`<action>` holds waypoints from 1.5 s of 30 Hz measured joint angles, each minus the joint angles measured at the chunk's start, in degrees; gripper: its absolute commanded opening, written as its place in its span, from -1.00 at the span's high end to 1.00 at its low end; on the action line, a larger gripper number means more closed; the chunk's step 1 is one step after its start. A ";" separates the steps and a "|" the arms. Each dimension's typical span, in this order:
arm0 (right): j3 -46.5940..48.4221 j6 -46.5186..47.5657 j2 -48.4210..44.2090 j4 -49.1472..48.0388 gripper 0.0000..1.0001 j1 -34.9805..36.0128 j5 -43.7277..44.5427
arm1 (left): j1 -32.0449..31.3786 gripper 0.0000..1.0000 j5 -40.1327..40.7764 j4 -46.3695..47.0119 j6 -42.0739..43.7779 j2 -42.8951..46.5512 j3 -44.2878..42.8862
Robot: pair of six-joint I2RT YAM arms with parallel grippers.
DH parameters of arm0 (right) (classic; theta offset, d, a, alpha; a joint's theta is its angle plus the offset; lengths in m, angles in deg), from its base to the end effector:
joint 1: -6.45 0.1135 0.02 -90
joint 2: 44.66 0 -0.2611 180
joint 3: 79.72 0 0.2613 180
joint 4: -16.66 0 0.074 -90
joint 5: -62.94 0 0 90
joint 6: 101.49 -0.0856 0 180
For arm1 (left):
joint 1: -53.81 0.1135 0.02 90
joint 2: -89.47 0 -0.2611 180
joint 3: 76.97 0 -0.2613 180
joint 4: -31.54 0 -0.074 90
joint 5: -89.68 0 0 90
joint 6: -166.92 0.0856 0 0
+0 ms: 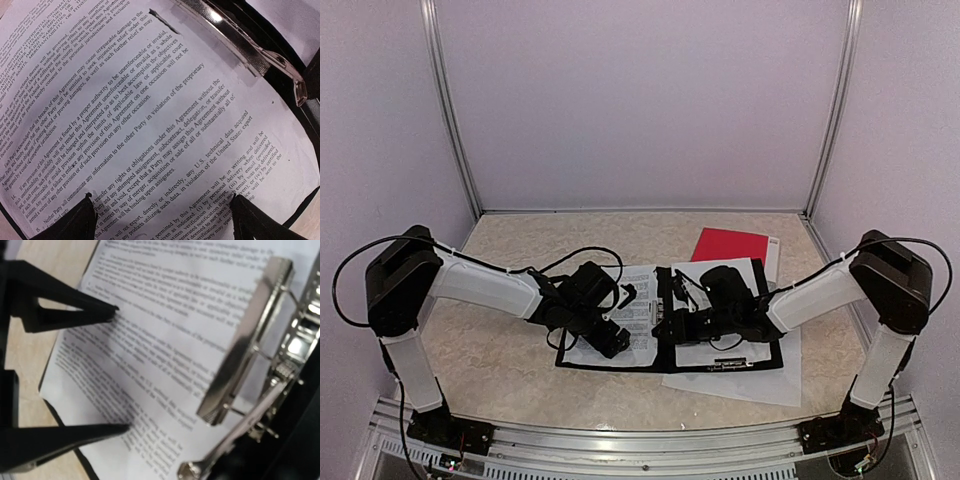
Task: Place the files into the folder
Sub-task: Close the spring clip on the folder with some files.
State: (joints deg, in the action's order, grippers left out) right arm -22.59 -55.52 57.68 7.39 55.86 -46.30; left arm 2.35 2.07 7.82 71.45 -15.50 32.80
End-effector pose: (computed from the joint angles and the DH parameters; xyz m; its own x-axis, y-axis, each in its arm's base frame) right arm 0.2292 0.3109 0.0923 -0.8935 -0.0343 -0.4477 -0.3749 0.6058 0.7018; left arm 0.2431 -0.2994 0.0809 -0.6018 0.6026 -0.5241 0.7138 0.7002 -0.0145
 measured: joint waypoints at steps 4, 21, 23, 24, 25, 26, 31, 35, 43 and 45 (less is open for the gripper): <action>0.00 -0.63 -0.07 -0.24 0.40 0.00 0.22 | -0.02 -0.80 0.17 -0.26 0.00 -0.11 -0.24; -0.33 -1.70 -0.20 -2.21 0.39 -0.02 0.61 | -0.11 -0.80 0.74 -0.39 0.00 -0.37 -0.50; -0.33 -1.88 -0.26 -2.45 0.38 -0.02 0.61 | -0.11 -0.80 0.92 -0.50 0.00 -0.50 -0.66; -0.31 -1.95 -0.26 -2.64 0.38 -0.02 0.61 | -0.11 -0.80 1.01 -0.50 0.00 -0.55 -0.68; -0.33 -2.03 -0.26 -2.73 0.38 -0.02 0.61 | -0.11 -0.80 1.05 -0.52 0.00 -0.57 -0.72; -0.31 -2.12 -0.26 -2.82 0.37 -0.02 0.61 | -0.11 -0.80 1.09 -0.52 0.00 -0.59 -0.74; -0.31 -2.32 -0.81 -3.10 0.31 -0.20 0.63 | -0.11 -0.80 1.14 -0.52 0.00 -0.63 -0.76; -0.33 -2.47 -1.20 -4.04 0.28 -0.59 0.61 | -0.11 -0.80 1.16 -0.52 0.00 -0.63 -0.76; -0.31 -2.64 -1.22 -5.27 0.25 -1.25 0.59 | -0.11 -0.80 1.33 -0.66 0.00 -0.81 -1.01; -0.31 -2.73 -1.22 -5.44 0.25 -1.36 0.59 | -0.11 -0.80 1.36 -0.70 0.00 -0.83 -1.03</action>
State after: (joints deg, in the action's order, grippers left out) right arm -22.89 -58.25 56.46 1.95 54.50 -45.71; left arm 2.24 3.43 7.12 71.45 -16.33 31.77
